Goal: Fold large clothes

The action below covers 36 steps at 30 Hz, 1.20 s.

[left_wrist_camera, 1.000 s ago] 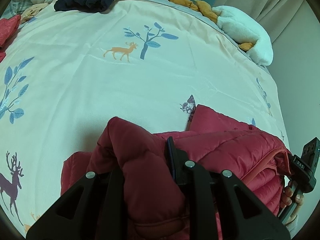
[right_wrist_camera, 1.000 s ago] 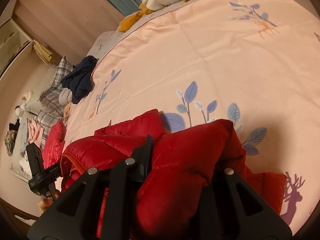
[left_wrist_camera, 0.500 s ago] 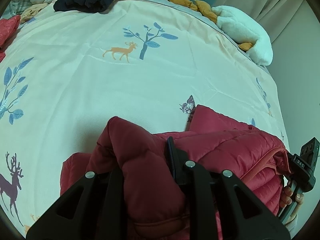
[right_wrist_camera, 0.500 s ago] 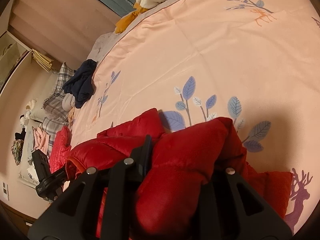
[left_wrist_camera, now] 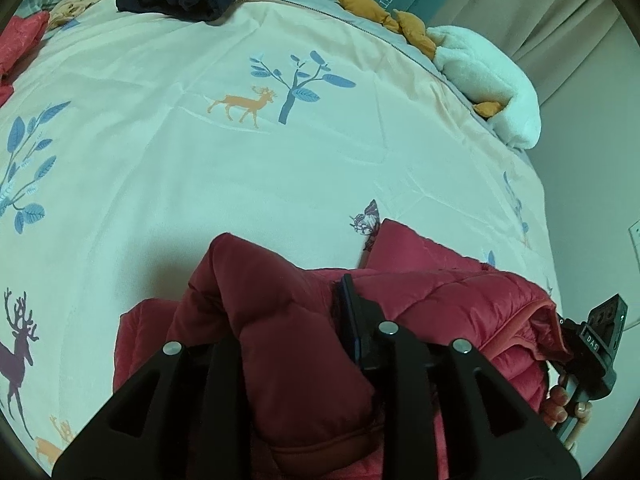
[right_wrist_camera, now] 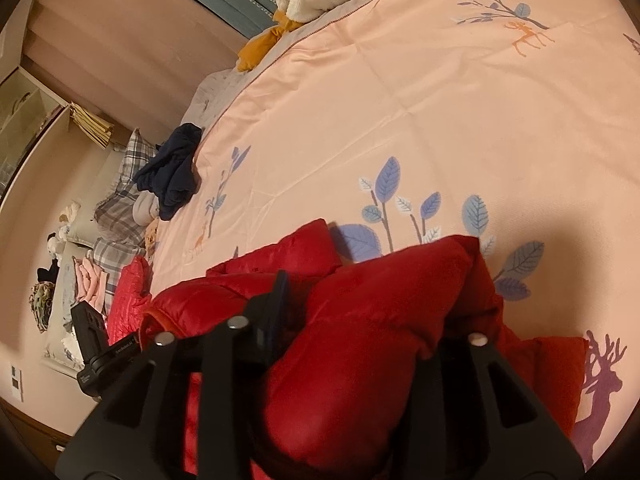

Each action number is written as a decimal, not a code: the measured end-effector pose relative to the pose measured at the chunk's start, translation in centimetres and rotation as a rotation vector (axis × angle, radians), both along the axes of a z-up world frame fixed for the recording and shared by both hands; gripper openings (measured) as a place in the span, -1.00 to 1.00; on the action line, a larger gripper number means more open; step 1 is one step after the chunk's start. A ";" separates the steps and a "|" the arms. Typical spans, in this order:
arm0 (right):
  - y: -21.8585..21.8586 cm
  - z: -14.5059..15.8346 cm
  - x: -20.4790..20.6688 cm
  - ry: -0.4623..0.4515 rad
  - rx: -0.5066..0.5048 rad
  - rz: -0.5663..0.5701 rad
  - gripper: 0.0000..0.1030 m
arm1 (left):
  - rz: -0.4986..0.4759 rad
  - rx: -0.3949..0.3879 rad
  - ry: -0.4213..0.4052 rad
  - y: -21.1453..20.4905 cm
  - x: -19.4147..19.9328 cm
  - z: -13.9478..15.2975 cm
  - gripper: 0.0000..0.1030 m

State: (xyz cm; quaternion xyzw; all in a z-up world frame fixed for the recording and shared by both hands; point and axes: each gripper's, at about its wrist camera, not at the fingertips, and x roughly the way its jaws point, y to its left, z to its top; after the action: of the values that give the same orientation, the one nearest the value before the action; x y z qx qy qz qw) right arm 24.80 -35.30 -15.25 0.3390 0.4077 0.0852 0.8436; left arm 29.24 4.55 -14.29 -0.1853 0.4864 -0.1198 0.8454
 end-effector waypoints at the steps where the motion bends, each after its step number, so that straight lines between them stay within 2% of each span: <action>1: 0.1 0.2 0.0 -0.006 0.003 0.001 -0.06 | 0.004 -0.020 0.001 0.2 0.0 0.1 -0.41; 2: 0.2 0.5 0.0 -0.014 0.002 0.003 0.08 | 0.008 -0.045 0.002 0.4 0.1 0.1 -0.36; 4: 0.3 1.0 -0.1 -0.024 -0.003 0.006 0.16 | 0.014 -0.075 0.002 0.7 0.2 0.3 -0.28; 6: 0.4 1.4 0.0 -0.028 -0.012 0.008 0.18 | 0.016 -0.092 -0.008 0.8 0.1 0.6 -0.01; 9: 0.2 1.6 0.0 -0.030 0.000 0.008 0.22 | 0.025 -0.127 -0.029 1.0 0.0 1.1 0.23; 15: -0.9 2.6 -0.6 -0.082 0.075 -0.005 0.38 | 0.038 -0.152 -0.046 1.4 0.3 2.1 0.26; 20: -1.8 2.9 -0.5 -0.101 0.129 -0.020 0.42 | 0.052 -0.195 -0.046 1.9 0.5 2.2 0.28; 22: -2.2 2.9 -0.5 -0.106 0.155 -0.032 0.43 | 0.065 -0.223 -0.040 2.3 0.6 2.2 0.34; 26: -3.6 2.6 -0.6 -0.122 0.229 -0.084 0.53 | 0.118 -0.245 -0.066 3.4 0.5 3.0 0.58; 32: -4.9 2.8 -0.8 -0.127 0.137 -0.163 0.60 | 0.159 -0.159 -0.096 4.4 0.7 3.7 0.69; 36: -3.9 3.7 -1.4 -0.123 0.001 -0.124 0.60 | 0.183 -0.109 -0.108 5.2 0.4 3.8 0.70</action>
State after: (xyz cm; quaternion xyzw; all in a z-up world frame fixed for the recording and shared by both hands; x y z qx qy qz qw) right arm 23.38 -39.25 -11.57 0.3582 0.3334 0.0534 0.8705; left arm 29.67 9.77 -10.46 -0.2678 0.4139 -0.0783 0.8665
